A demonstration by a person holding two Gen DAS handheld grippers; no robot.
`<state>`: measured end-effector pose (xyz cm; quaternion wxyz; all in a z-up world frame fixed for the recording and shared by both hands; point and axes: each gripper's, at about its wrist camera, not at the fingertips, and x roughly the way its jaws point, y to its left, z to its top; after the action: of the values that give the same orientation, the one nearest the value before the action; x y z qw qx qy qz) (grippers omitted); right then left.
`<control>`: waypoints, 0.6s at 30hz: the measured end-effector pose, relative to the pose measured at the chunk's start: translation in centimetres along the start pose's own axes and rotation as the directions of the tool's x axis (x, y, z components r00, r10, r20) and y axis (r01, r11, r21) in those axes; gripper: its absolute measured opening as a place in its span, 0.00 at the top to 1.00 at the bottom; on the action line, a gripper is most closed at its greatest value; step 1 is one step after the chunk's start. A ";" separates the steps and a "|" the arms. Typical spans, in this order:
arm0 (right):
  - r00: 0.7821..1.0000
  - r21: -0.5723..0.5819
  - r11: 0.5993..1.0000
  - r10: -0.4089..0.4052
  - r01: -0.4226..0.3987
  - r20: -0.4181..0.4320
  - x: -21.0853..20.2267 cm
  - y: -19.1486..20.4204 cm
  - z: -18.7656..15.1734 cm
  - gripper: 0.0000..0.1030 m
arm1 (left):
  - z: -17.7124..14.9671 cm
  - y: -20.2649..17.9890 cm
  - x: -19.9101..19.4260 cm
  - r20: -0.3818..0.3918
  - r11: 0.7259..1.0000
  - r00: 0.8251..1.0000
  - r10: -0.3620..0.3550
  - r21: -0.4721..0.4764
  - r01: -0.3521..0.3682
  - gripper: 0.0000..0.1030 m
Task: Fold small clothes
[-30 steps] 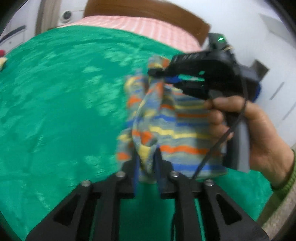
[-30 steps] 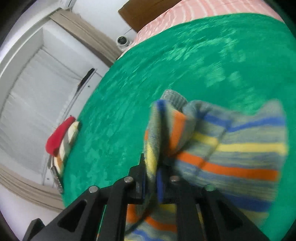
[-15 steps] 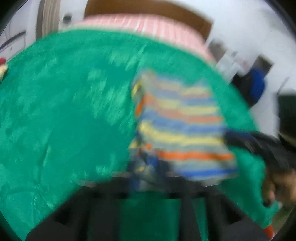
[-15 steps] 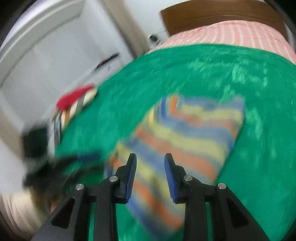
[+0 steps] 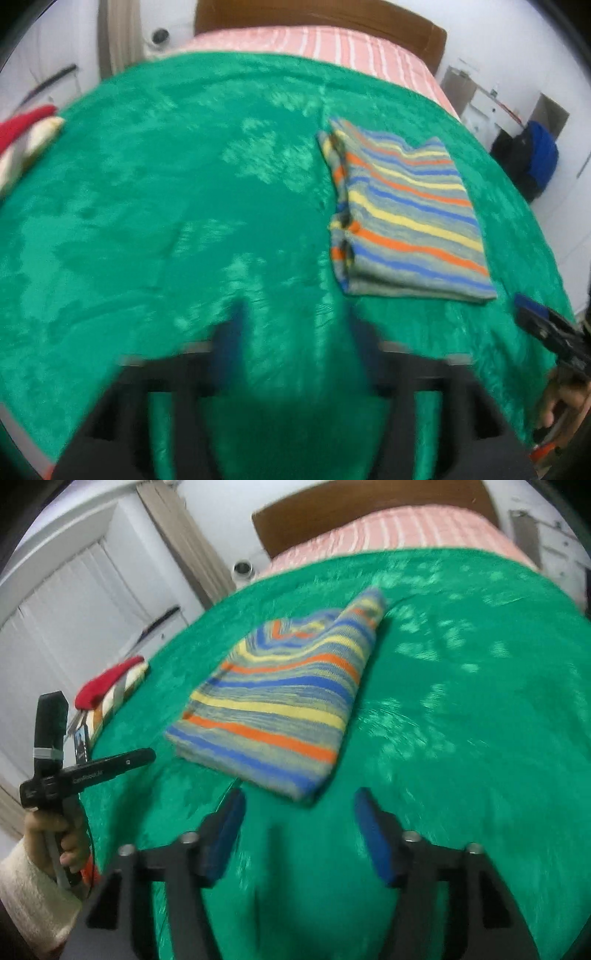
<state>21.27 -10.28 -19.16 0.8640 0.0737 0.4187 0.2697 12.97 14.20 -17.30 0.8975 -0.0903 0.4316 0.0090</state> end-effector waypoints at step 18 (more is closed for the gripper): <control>0.981 0.104 0.983 -0.163 0.152 0.107 -7.3 -2.8 -7.2 0.26 | -1.8 -3.1 -3.5 0.103 0.978 0.985 0.137 0.142 -0.150 0.13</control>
<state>13.21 -17.24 -19.72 0.9008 0.0968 0.3852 0.1757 9.68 11.05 -15.26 0.9177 0.0089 0.3945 0.0457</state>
